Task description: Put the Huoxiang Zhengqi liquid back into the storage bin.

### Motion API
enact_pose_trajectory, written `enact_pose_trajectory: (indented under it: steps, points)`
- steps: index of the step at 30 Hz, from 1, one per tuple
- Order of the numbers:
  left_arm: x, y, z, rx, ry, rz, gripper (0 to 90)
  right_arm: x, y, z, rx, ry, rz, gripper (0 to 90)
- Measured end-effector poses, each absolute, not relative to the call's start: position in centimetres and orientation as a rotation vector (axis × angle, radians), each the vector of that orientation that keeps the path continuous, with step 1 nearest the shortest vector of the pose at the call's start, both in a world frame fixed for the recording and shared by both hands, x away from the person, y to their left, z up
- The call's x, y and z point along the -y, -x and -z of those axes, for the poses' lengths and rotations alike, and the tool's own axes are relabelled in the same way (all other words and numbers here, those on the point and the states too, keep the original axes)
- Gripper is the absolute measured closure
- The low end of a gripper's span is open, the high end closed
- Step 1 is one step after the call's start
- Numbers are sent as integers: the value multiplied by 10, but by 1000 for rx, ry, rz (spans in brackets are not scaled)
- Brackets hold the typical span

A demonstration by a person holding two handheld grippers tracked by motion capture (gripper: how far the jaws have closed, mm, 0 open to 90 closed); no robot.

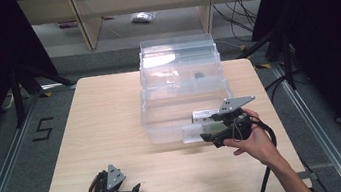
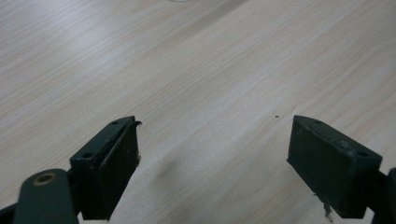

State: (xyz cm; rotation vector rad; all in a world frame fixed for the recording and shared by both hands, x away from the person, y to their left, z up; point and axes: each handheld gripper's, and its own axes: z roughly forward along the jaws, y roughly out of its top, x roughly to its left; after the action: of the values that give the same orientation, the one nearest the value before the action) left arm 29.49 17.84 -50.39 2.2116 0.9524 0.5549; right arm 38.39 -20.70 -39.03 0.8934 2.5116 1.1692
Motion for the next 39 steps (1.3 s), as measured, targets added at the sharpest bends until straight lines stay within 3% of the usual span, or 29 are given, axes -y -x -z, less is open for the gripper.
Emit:
enact_pose_trajectory:
  steps: [39]
  points:
    - [-179,-295,503,-927,-2171,-572,158,208,-341,443,-2505,-947,-1223,174]
